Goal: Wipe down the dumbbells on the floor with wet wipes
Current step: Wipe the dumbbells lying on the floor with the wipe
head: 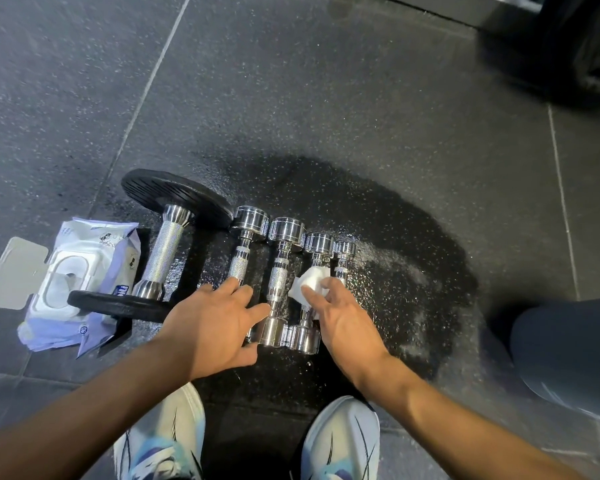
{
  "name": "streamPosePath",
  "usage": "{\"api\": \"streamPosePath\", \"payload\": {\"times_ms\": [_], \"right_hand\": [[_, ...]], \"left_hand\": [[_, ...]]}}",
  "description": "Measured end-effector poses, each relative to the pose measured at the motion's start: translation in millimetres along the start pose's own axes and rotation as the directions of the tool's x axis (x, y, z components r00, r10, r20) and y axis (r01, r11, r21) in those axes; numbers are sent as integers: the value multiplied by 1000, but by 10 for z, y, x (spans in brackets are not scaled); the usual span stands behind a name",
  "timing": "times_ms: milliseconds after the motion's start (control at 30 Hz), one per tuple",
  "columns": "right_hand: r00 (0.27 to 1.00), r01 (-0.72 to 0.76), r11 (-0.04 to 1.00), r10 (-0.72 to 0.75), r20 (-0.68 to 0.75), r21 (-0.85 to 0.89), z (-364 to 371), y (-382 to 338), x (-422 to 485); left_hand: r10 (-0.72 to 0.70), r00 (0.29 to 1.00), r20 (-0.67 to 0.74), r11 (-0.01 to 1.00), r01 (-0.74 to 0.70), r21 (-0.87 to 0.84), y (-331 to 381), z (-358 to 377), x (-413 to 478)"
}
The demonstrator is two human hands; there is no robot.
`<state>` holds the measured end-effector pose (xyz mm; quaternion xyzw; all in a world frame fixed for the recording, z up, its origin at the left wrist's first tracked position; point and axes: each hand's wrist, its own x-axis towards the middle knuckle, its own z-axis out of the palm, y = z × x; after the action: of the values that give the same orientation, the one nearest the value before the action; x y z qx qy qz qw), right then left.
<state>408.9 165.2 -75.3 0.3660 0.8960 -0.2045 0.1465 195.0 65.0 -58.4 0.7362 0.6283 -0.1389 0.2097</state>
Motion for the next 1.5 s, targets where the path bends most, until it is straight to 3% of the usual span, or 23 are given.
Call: {"api": "streamPosePath", "payload": {"times_ms": [267, 467, 600, 633, 733, 833, 900, 967, 1033, 1100, 1167, 1267, 1333, 1500], "right_hand": [[988, 156, 981, -156, 5, -116, -170, 144, 270], [968, 252, 964, -253, 9, -81, -111, 113, 0], [923, 373, 914, -383, -35, -161, 117, 132, -78], [928, 367, 924, -371, -18, -103, 147, 161, -71], [973, 227, 923, -227, -37, 310, -18, 263, -39], [988, 31, 766, 74, -137, 642, -306, 341, -74], [926, -64, 652, 321, -199, 755, -399, 441, -33], [833, -113, 615, 486, -263, 781, -436, 545, 56], [765, -113, 651, 539, -352, 751, -482, 612, 133], [751, -114, 709, 520, -407, 695, -533, 629, 197], [796, -102, 781, 435, -420, 616, -550, 625, 275], [917, -48, 902, 210, -340, 428, -437, 620, 397], [957, 23, 957, 62, -282, 288, -292, 655, 424], [975, -15, 943, 87, -205, 333, -134, 763, 218]], "left_hand": [[3, 1000, -11, 1000, -3, -2, 0, 14, -7], [-10, 1000, -3, 1000, 10, -4, 1, 19, 3], [-10, 1000, 2, 1000, 10, 2, 6, 18, 10], [-12, 1000, 2, 1000, 12, 2, 7, 14, 8], [-13, 1000, 2, 1000, 13, 7, 8, 9, -3], [-6, 1000, 5, 1000, 6, 13, 6, -2, 0], [-6, 1000, 11, 1000, 5, 14, 7, -10, 3], [-7, 1000, 14, 1000, 6, 18, 8, -14, 3], [-5, 1000, 13, 1000, 5, 22, 10, -12, 5], [-4, 1000, 14, 1000, 4, 21, 9, -13, 10], [-3, 1000, 17, 1000, 3, 18, 9, -19, 12], [0, 1000, 9, 1000, 0, 11, 9, -24, 0], [0, 1000, 2, 1000, 0, 2, 10, -26, -6], [-2, 1000, -4, 1000, 2, 1, 14, -16, -2]]}}
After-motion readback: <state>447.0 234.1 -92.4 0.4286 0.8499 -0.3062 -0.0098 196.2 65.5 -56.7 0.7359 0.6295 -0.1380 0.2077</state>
